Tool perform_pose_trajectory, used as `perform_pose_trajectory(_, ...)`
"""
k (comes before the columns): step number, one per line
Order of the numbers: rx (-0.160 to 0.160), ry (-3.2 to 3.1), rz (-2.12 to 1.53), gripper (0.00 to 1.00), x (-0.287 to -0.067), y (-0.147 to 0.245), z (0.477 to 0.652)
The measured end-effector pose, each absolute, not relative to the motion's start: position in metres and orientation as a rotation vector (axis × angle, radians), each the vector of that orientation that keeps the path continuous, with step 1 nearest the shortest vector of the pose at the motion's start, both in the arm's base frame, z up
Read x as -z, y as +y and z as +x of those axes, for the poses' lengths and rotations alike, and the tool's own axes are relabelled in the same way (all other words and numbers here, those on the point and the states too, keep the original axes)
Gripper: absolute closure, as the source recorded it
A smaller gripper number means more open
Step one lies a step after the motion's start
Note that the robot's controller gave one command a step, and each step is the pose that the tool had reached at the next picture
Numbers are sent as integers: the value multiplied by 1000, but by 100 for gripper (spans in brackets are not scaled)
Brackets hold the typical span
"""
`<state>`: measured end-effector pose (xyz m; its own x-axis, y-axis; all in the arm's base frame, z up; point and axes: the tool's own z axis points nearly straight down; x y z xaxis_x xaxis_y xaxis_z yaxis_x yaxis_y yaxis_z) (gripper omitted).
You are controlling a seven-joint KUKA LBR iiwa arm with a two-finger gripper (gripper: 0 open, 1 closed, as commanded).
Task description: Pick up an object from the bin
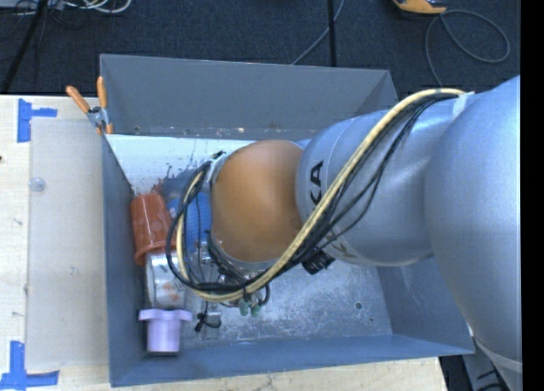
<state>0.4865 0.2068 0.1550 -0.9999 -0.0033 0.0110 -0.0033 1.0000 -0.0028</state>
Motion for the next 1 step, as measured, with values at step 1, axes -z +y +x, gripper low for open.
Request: perform_pose_trajectory(1,-1,-3138,-2,0,-159,206,489)
